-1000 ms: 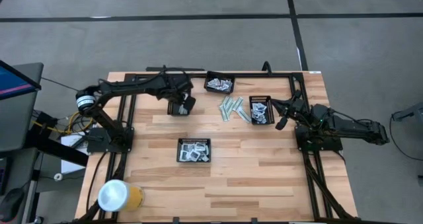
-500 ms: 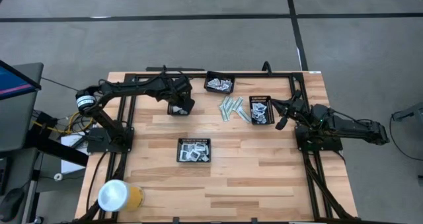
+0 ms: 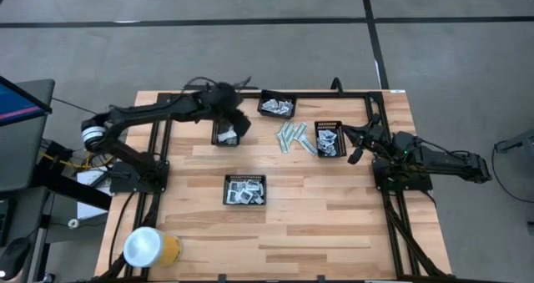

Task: Pick & Place First Aid Supplies
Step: Put the green bandage into the left black bin

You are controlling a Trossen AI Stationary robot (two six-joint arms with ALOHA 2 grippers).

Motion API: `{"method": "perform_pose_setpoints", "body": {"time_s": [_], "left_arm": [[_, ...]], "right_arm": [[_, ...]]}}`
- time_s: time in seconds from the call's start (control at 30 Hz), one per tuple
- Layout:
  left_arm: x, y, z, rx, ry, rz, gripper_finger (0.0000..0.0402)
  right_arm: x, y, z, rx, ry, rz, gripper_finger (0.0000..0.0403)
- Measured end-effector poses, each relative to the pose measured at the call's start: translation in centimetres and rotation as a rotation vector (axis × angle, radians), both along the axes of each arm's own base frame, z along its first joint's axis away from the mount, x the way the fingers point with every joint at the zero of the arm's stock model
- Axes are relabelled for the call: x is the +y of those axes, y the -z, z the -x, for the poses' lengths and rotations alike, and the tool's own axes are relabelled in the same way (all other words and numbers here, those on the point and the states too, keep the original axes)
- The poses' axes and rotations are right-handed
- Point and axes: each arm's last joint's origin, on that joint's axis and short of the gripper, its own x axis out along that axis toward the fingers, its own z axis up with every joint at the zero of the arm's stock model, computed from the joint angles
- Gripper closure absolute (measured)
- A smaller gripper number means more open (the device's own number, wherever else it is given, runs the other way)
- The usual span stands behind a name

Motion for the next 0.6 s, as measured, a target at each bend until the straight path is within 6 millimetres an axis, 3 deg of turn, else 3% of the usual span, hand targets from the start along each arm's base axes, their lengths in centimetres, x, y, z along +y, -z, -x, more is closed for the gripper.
{"method": "perform_pose_setpoints", "body": {"time_s": [0.2,0.37,0.6], "left_arm": [[-1.0,-2.8,1.5,-0.199,0.169,-0.150,0.0300],[-1.8,-1.5,2.7,-0.313,0.231,-0.161,0.0300],[-2.3,0.3,3.7,-0.577,0.196,-0.159,0.0300]], "right_arm": [[0.0,0.0,0.0,-0.004,0.001,0.001,0.0395],[0.0,-0.5,0.0,-0.059,-0.004,-0.010,0.0395],[0.2,-3.0,0.6,-0.502,-0.070,-0.241,0.0395]]}}
